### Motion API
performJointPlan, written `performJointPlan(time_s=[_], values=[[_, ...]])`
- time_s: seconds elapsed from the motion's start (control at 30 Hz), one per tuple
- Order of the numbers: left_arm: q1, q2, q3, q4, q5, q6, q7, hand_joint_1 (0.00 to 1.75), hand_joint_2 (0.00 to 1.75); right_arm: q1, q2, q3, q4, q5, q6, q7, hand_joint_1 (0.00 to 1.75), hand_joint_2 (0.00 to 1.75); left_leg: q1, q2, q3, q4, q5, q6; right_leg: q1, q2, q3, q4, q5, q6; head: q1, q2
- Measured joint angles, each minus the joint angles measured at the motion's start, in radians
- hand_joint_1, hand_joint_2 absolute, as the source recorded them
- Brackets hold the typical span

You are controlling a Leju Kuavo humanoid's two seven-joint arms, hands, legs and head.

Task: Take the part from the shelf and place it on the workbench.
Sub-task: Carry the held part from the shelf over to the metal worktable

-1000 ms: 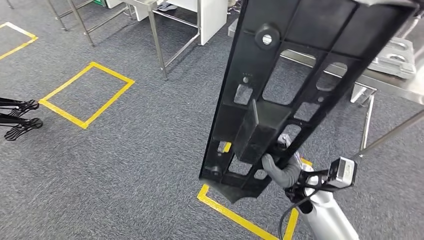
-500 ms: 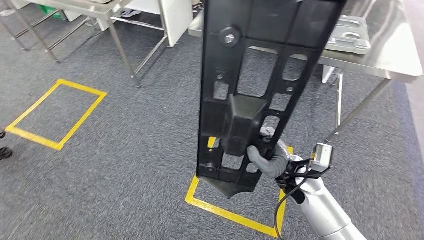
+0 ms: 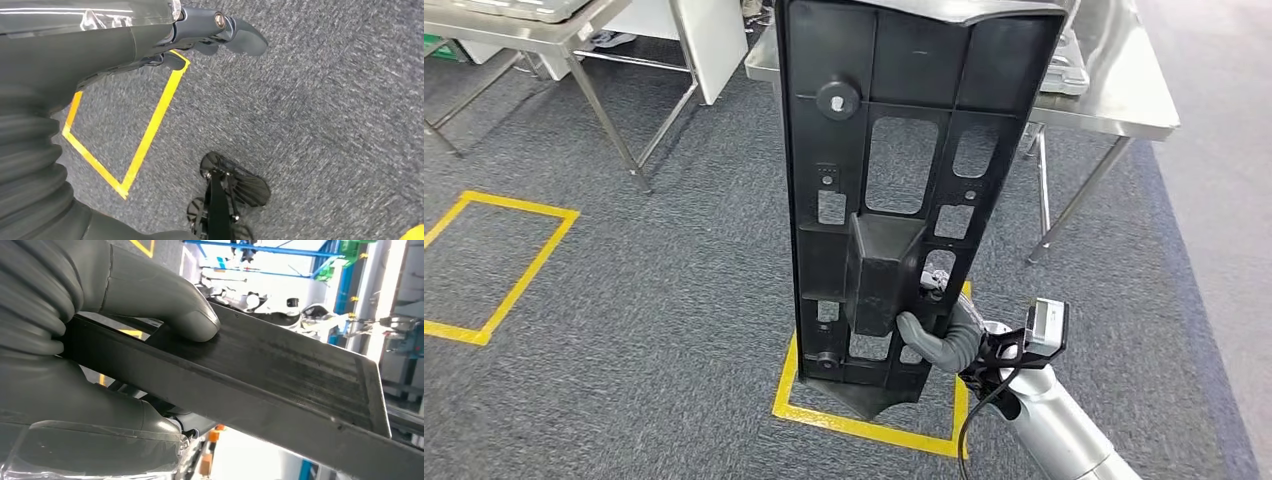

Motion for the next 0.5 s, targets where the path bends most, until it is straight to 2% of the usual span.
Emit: performJointPlan(time_s=[0.03,0.07,0.1,0.13,0.17,0.23,0.27,0.3,0.37,0.4,0.43,0.5], values=[[0.002,0.0,0.001,0.0,0.002,-0.001,0.004,0.0,1.75,0.002,0.0,0.002,-0.002,-0.003,0.0,-0.002,1.75,1.75,0.0,0.011,0.0,0.0,-0.001,0.002,-0.003,-0.014,-0.034,0.069,-0.031,0.004,0.002,0.0],[0.003,-0.001,0.003,0.0,0.003,-0.004,0.008,0.0,1.75,0.006,0.0,0.005,-0.003,-0.006,0.0,-0.004,1.75,1.75,0.0,0.022,0.0,0.001,-0.001,0.002,-0.006,-0.021,-0.061,0.124,-0.049,0.008,0.002,0.0],[0.003,-0.001,0.004,0.0,0.005,-0.007,0.013,0.0,1.75,0.009,0.0,0.007,-0.004,-0.009,0.0,-0.006,1.75,1.75,0.0,0.033,0.0,0.001,-0.002,0.002,-0.01,-0.025,-0.073,0.148,-0.049,0.011,0.002,0.0],[0.003,-0.001,0.005,0.0,0.005,-0.011,0.018,0.0,1.75,0.012,-0.001,0.008,-0.005,-0.012,0.0,-0.007,1.75,1.75,0.0,0.043,0.0,0.003,-0.004,0.0,-0.013,-0.03,-0.064,0.131,-0.031,0.013,0.002,0.0],[0.003,-0.002,0.006,0.0,0.006,-0.016,0.021,0.0,1.75,0.012,-0.002,0.009,-0.006,-0.015,0.0,-0.009,1.75,1.75,0.0,0.052,0.001,0.005,-0.006,-0.003,-0.016,-0.04,-0.034,0.077,-0.001,0.014,0.003,0.0],[0.002,-0.003,0.006,0.0,0.003,-0.025,0.025,0.0,1.75,0.011,-0.003,0.009,-0.01,-0.02,0.0,-0.011,1.75,1.75,-0.003,0.069,0.003,0.011,-0.013,-0.013,-0.013,-0.081,0.04,-0.063,0.053,0.009,0.003,0.0],[0.002,-0.003,0.006,0.0,0.0,-0.031,0.025,0.0,1.75,0.01,-0.004,0.009,-0.012,-0.023,0.0,-0.012,1.75,1.75,-0.005,0.076,0.004,0.014,-0.017,-0.019,-0.01,-0.095,0.063,-0.108,0.066,0.004,0.002,0.0],[0.002,-0.002,0.006,0.0,-0.002,-0.037,0.026,0.0,1.75,0.009,-0.004,0.009,-0.014,-0.027,0.0,-0.013,1.75,1.75,-0.008,0.084,0.006,0.016,-0.02,-0.026,-0.007,-0.102,0.072,-0.128,0.068,-0.002,0.002,0.0],[0.0,-0.001,0.006,0.0,-0.004,-0.048,0.025,0.0,1.75,0.01,-0.006,0.009,-0.016,-0.032,-0.001,-0.014,1.75,1.75,-0.009,0.098,0.012,0.014,-0.024,-0.038,-0.004,-0.084,0.071,-0.132,0.067,-0.014,0.0,0.0],[-0.001,-0.001,0.006,0.0,-0.005,-0.053,0.025,0.0,1.75,0.011,-0.007,0.009,-0.016,-0.032,-0.001,-0.014,1.75,1.75,-0.007,0.095,0.014,0.017,-0.03,-0.044,-0.006,-0.076,0.073,-0.135,0.069,-0.02,0.0,0.0],[-0.002,-0.002,0.006,0.0,-0.006,-0.056,0.024,0.0,1.75,0.011,-0.008,0.009,-0.016,-0.033,-0.002,-0.014,1.75,1.75,-0.004,0.081,0.009,0.035,-0.044,-0.049,-0.007,-0.07,0.074,-0.138,0.07,-0.027,-0.001,0.0],[0.0,-0.001,0.006,0.0,-0.007,-0.06,0.02,0.0,1.75,0.012,-0.008,0.008,-0.016,-0.033,-0.002,-0.018,1.75,1.75,0.001,0.038,-0.035,0.134,-0.101,-0.055,-0.009,-0.058,0.076,-0.142,0.071,-0.038,-0.005,0.0]])
